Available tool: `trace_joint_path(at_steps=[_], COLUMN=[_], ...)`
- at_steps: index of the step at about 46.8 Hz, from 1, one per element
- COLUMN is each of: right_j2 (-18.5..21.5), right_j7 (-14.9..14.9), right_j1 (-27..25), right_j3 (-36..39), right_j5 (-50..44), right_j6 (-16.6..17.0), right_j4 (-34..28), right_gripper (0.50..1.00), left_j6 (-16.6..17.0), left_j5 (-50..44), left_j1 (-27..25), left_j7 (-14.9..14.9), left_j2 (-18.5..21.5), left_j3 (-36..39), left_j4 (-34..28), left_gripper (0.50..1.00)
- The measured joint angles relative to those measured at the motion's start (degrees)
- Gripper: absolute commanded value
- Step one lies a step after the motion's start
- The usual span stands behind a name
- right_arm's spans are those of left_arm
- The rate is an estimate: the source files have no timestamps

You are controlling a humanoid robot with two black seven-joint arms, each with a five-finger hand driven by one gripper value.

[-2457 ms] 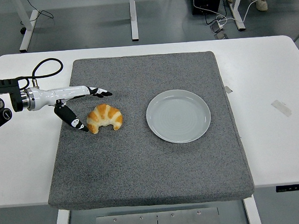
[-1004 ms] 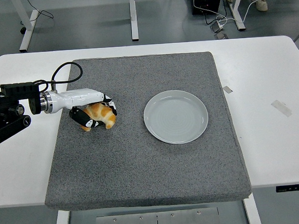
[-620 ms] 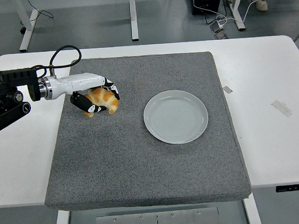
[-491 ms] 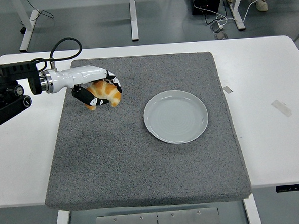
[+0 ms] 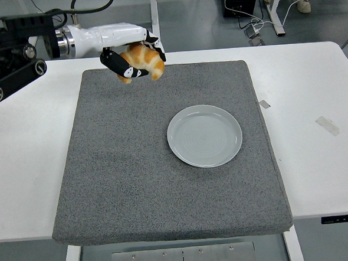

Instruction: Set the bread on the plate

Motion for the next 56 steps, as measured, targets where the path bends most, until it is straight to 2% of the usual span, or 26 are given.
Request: trace_joint_path(at_steps=[10, 30, 40, 50, 56], right_j2=[0.00, 0.00, 0.00, 0.00, 0.00], right_j7=[0.00, 0.00, 0.00, 0.01, 0.00], right_j1=[-0.01, 0.00, 0.00, 0.00, 0.00], right_j3=[0.00, 0.00, 0.00, 0.00, 0.00], right_j5=[0.00, 0.00, 0.00, 0.00, 0.00], right_j6=[0.00, 0.00, 0.00, 0.00, 0.00], right_j4=[0.00, 0.00, 0.00, 0.00, 0.00], right_gripper=[1.000, 1.000, 1.000, 1.000, 1.000], left_j6=[-0.33, 0.36, 3.14, 4.39, 6.04], left_j5=[-0.37, 0.56, 0.50, 0.93, 1.13], left_j1=[-2.24, -2.54, -0.77, 2.71, 4.18], left_j7=[0.01, 0.01, 0.00, 0.01, 0.01], left_j2=[-3.50, -15.62, -20.57, -21.21, -21.22], left_j3=[0.73, 3.81, 8.16, 8.63, 11.63], left_j4=[0.16, 1.77, 5.73, 9.66, 10.77], left_gripper=[0.500, 0.500, 0.500, 0.500, 0.500])
